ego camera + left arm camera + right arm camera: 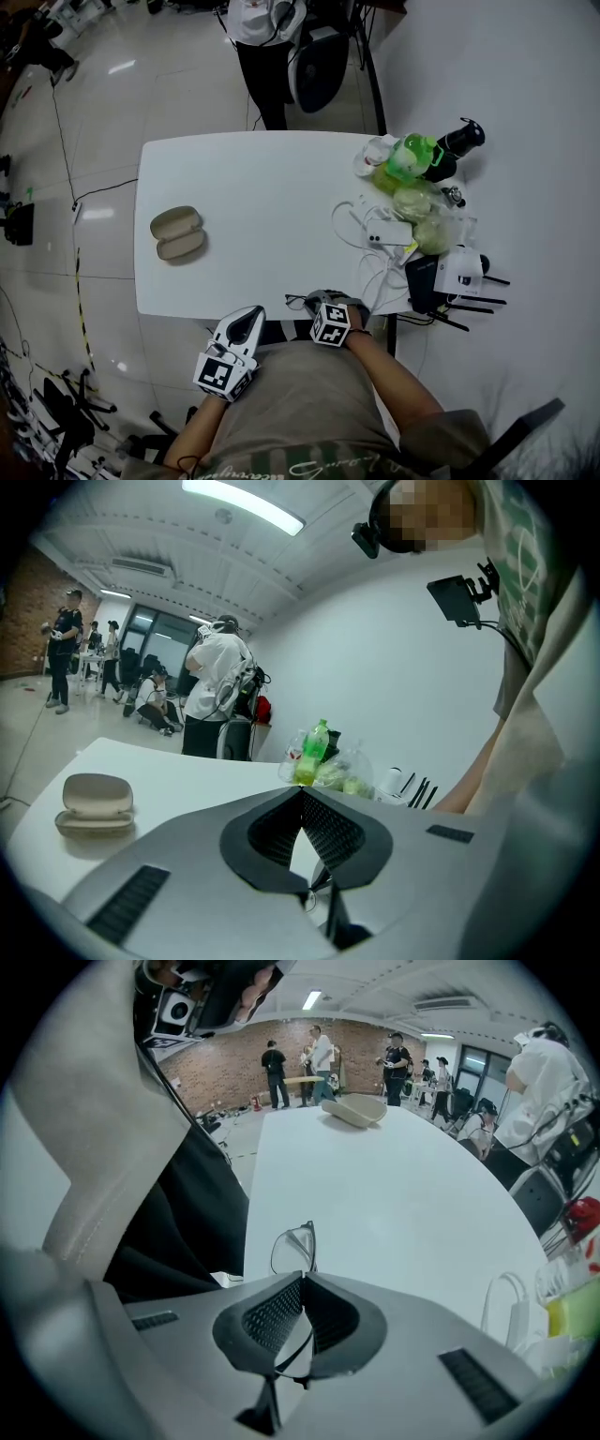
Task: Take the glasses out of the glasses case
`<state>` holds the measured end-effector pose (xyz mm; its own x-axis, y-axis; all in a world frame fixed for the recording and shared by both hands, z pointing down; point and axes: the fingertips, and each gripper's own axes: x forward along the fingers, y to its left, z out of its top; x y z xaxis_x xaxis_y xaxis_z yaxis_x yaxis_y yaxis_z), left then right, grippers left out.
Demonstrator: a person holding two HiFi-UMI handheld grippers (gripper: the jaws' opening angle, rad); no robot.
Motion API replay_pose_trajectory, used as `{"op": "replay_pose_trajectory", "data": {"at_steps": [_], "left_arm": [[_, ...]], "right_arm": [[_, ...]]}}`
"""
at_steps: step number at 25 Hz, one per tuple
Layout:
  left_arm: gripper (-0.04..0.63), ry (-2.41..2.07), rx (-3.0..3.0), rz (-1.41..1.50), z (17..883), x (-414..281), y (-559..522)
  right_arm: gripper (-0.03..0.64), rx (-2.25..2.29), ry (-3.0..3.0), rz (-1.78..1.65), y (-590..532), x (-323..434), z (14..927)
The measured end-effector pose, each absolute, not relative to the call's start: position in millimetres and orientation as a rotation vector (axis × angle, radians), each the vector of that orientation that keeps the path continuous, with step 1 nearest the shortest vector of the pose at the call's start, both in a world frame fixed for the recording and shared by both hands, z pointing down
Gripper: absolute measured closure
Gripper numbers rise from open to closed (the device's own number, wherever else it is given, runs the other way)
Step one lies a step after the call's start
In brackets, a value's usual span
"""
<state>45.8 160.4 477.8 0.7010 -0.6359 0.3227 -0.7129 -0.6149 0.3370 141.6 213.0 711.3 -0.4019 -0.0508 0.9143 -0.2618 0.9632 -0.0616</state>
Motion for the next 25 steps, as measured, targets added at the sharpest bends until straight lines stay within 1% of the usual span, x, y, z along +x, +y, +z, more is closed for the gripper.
{"op": "replay_pose_trajectory", "data": {"at_steps": [9, 25], "left_arm": [[0.588, -1.084, 2.455, 0.278, 484, 72, 170], [0.589, -1.166, 2.441, 0.302, 482, 100, 167]], "right_arm": [[0.598, 0.143, -2.009, 0.185, 224, 146, 710], [0.597, 0.143, -2.054, 0.16, 225, 169, 709]]}}
